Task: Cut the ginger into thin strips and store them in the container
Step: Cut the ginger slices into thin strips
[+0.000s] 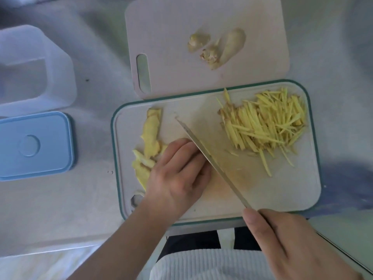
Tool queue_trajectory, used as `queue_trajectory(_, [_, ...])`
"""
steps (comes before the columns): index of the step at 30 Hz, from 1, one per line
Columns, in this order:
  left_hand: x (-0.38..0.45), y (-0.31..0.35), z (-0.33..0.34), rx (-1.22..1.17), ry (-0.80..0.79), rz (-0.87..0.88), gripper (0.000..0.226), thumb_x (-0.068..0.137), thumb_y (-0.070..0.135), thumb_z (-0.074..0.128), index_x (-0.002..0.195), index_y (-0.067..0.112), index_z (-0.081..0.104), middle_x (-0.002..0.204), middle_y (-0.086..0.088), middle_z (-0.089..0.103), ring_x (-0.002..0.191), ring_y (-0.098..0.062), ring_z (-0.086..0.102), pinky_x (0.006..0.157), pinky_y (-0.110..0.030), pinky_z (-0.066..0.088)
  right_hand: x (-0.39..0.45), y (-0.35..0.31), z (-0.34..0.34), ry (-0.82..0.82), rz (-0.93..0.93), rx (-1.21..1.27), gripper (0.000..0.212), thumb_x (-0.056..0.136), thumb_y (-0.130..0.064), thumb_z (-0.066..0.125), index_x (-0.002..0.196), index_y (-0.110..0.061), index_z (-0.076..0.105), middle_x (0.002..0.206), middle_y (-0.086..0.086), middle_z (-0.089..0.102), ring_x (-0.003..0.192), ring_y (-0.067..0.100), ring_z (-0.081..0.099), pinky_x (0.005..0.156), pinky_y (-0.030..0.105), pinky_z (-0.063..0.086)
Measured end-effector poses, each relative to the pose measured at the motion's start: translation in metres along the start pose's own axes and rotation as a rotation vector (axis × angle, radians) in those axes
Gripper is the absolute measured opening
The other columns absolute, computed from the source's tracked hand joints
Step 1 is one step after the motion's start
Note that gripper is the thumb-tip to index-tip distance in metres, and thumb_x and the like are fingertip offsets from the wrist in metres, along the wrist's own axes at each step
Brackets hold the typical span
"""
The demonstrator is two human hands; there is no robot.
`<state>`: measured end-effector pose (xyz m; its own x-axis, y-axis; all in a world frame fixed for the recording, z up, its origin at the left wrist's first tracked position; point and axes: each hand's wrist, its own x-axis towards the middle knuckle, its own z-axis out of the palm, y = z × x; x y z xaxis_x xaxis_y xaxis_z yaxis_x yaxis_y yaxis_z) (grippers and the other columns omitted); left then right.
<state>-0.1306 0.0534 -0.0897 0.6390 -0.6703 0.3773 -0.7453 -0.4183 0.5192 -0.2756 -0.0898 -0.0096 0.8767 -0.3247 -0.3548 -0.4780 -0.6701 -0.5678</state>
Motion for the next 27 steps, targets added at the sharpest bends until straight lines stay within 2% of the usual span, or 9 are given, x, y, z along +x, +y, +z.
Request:
queue_trajectory(2, [0.000, 0.000, 0.000, 0.005, -0.003, 0.001, 0.008, 0.084, 0.000, 0.078, 0.091, -0.003, 0.078, 0.099, -0.014, 0.073, 0.092, -0.033, 0.070, 0.088, -0.039, 0.056, 0.009, -0.004, -0.003, -0.073, 0.093, 0.058, 0.075, 0.084, -0.082, 0.015, 0.051, -0.027, 0.053, 0.040, -0.007, 0.049, 0.047, 0.001, 0.053, 0.047, 0.016, 0.041])
queue_trajectory(4, [0.000, 0.000, 0.000, 0.002, -0.002, -0.007, 0.007, 0.085, 0.000, 0.078, 0.091, -0.002, 0.078, 0.099, -0.013, 0.073, 0.094, -0.032, 0.069, 0.090, -0.037, 0.055, 0.020, -0.004, -0.002, -0.191, 0.186, 0.102, 0.085, 0.066, -0.093, -0.001, 0.050, -0.022, 0.044, 0.046, -0.012, 0.053, 0.049, 0.003, 0.053, 0.050, 0.015, 0.040])
queue_trajectory(7, [0.000, 0.000, -0.001, 0.000, 0.006, -0.027, 0.005, 0.087, -0.001, 0.075, 0.090, -0.001, 0.078, 0.097, -0.012, 0.072, 0.094, -0.030, 0.067, 0.091, -0.031, 0.053, 0.033, -0.006, 0.004, -0.224, 0.098, 0.087, 0.074, 0.077, -0.081, 0.000, 0.051, -0.022, 0.035, 0.051, -0.016, 0.051, 0.051, 0.012, 0.049, 0.051, 0.024, 0.038])
queue_trajectory(9, [-0.001, 0.001, -0.001, -0.006, 0.011, -0.039, 0.006, 0.087, -0.003, 0.073, 0.089, -0.001, 0.078, 0.097, -0.012, 0.072, 0.093, -0.029, 0.067, 0.090, -0.031, 0.053, 0.033, -0.009, 0.002, -0.232, 0.091, 0.105, 0.069, 0.081, -0.078, 0.003, 0.051, -0.023, 0.034, 0.051, -0.015, 0.051, 0.049, 0.012, 0.048, 0.050, 0.022, 0.037])
queue_trajectory(12, [0.000, 0.000, 0.000, -0.003, 0.025, -0.051, 0.005, 0.086, -0.004, 0.075, 0.087, -0.001, 0.078, 0.096, -0.013, 0.073, 0.094, -0.027, 0.066, 0.090, -0.030, 0.053, 0.022, -0.008, -0.007, -0.247, 0.132, 0.111, 0.072, 0.076, -0.083, 0.006, 0.049, -0.023, 0.032, 0.049, -0.008, 0.050, 0.048, 0.012, 0.048, 0.050, 0.022, 0.036])
queue_trajectory(15, [-0.001, 0.001, 0.001, -0.014, 0.046, -0.060, 0.004, 0.085, -0.005, 0.076, 0.085, -0.002, 0.078, 0.094, -0.013, 0.073, 0.095, -0.025, 0.065, 0.091, -0.029, 0.053, 0.018, -0.008, -0.009, -0.266, 0.173, 0.076, 0.080, 0.071, -0.088, 0.001, 0.051, -0.019, 0.036, 0.053, -0.008, 0.052, 0.053, 0.014, 0.050, 0.051, 0.026, 0.036])
queue_trajectory(20, [0.001, 0.001, 0.001, -0.002, 0.040, -0.063, 0.009, 0.090, -0.002, 0.071, 0.086, -0.002, 0.078, 0.095, -0.012, 0.073, 0.096, -0.025, 0.065, 0.092, -0.027, 0.052, 0.046, -0.019, 0.003, -0.298, 0.129, 0.126, 0.072, 0.077, -0.080, 0.000, 0.051, -0.020, 0.030, 0.047, -0.007, 0.044, 0.044, 0.015, 0.039, 0.050, 0.023, 0.036])
queue_trajectory(23, [0.002, 0.001, 0.000, -0.015, 0.043, -0.088, 0.010, 0.090, -0.002, 0.070, 0.085, -0.001, 0.078, 0.093, -0.012, 0.072, 0.091, -0.028, 0.068, 0.093, -0.024, 0.050, 0.039, -0.022, -0.001, -0.276, 0.133, 0.108, 0.073, 0.077, -0.080, 0.001, 0.050, -0.019, 0.031, 0.050, -0.008, 0.047, 0.046, 0.015, 0.043, 0.049, 0.022, 0.035])
queue_trajectory(27, [0.002, 0.001, 0.001, -0.014, 0.048, -0.090, 0.010, 0.090, -0.003, 0.069, 0.085, -0.002, 0.078, 0.092, -0.012, 0.072, 0.089, -0.028, 0.068, 0.093, -0.023, 0.048, 0.021, -0.020, -0.005, -0.245, 0.217, 0.105, 0.081, 0.066, -0.092, -0.003, 0.050, -0.023, 0.038, 0.053, -0.016, 0.053, 0.048, 0.006, 0.050, 0.050, 0.016, 0.038])
